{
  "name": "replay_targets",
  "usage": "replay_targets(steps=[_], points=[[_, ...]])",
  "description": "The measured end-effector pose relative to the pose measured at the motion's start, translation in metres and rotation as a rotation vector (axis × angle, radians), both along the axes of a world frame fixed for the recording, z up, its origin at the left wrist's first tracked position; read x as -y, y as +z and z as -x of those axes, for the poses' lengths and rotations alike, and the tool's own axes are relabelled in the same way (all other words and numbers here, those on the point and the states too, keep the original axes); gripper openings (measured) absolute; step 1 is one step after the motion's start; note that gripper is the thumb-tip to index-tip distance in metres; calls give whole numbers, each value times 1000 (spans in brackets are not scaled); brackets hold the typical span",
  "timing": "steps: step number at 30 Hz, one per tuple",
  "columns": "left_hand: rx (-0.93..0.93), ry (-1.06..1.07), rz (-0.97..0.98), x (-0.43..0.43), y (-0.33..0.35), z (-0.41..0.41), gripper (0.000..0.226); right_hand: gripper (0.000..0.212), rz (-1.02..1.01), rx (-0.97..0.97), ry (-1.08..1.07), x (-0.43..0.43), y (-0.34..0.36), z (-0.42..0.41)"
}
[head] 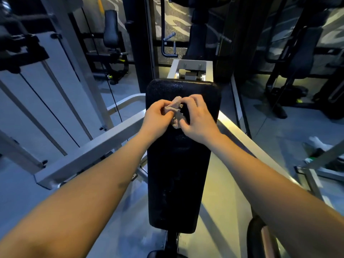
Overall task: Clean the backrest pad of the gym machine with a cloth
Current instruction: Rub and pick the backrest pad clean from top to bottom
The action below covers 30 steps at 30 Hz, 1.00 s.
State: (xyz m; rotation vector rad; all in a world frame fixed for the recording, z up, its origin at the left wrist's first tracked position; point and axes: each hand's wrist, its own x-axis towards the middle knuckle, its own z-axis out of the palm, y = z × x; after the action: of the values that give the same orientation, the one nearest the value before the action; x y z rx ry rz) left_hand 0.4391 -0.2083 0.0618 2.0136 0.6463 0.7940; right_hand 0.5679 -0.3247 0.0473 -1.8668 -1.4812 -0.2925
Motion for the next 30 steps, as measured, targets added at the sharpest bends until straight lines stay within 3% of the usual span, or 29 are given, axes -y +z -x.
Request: replay_targets(steps=[4,8,11,15,17,21,25,27,30], points=[[83,-64,298,1,7,8,17,54,-17,-240,143,-1,-4,10],[213,-204,643,7,17,7,26,41,-68,-287,99,-3,0,13],[162,-201,597,7,26,8,34,28,-147,-265,49,-2,1,12],[129,-270,598,1,29,15,39,30,-178,-340,14,-3,6,9],[87,-243,416,-4,27,13,38,32,-189,-256,-29,-6,11,9],[-51,62,-190,-29,15,4,41,30,-375,-26,-138,-10,33,-5],[-220,70,-374,-45,8,1,64,30,-160,199,-201,-21,34,-17],[-355,26,-420,-50,1,0,81,39,-60,259,-256,-23,22,-21],[-441,9,-471,-55,-10,1,98,22,-180,294,-228,-33,25,-29]])
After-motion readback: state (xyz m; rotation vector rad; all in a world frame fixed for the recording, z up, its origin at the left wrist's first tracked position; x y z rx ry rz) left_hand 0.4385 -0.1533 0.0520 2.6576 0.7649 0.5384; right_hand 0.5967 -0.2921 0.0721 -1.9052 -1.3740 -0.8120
